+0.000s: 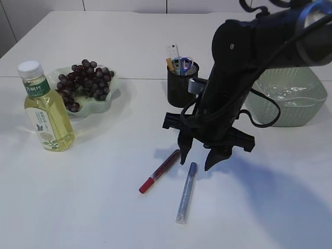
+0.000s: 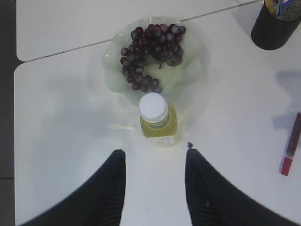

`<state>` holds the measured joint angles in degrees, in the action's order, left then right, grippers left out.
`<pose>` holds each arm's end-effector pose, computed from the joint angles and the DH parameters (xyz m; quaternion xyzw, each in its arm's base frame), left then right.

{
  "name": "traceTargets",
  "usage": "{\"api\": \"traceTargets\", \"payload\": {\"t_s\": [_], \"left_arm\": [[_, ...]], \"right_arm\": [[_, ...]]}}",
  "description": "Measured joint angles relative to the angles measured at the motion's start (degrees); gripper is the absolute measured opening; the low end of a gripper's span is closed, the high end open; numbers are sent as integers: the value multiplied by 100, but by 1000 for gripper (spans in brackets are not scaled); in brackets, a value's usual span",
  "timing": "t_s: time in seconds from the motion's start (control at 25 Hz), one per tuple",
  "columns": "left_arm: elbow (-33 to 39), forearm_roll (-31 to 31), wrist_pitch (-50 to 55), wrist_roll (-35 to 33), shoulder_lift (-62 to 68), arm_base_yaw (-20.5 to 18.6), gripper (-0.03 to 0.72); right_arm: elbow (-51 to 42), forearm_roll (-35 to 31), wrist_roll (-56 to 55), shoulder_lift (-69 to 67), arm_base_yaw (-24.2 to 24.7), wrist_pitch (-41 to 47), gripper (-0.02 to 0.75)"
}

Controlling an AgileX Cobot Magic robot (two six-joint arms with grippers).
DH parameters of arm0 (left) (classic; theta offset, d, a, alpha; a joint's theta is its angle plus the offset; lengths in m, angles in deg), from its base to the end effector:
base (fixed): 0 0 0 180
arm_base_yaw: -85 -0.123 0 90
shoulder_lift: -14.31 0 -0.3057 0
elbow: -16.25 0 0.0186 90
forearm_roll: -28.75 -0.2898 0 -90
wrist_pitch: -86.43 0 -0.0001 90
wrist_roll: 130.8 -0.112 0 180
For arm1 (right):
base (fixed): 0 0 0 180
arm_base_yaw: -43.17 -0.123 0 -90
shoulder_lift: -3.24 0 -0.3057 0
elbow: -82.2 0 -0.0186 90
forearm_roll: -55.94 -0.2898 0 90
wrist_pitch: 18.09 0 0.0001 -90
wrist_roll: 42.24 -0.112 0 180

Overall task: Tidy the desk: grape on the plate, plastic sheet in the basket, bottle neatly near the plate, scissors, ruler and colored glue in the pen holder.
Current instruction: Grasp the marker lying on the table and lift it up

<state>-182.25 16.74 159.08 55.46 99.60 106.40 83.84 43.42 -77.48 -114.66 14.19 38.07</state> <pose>0.2928 -0.0908 0.4760 0.1176 0.9254 0.0191 0.3597 0.3636 0.2244 0.1726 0.1087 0.9874 0.1149 0.0055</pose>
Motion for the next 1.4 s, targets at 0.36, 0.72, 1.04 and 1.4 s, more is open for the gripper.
{"api": "traceTargets", "payload": {"t_s": [0.36,0.72,1.04,1.4], "left_arm": [[0,0,0,0,0,0,307],[0,0,0,0,0,0,307],[0,0,0,0,0,0,307],[0,0,0,0,0,0,307]], "right_arm": [[471,-82,-154,-742,0,-122,382],[591,67,-194,-1222,0,353,382],[591,57,-194,-1285,0,207,382],[591,35,-203,-1401,0,148,382]]}}
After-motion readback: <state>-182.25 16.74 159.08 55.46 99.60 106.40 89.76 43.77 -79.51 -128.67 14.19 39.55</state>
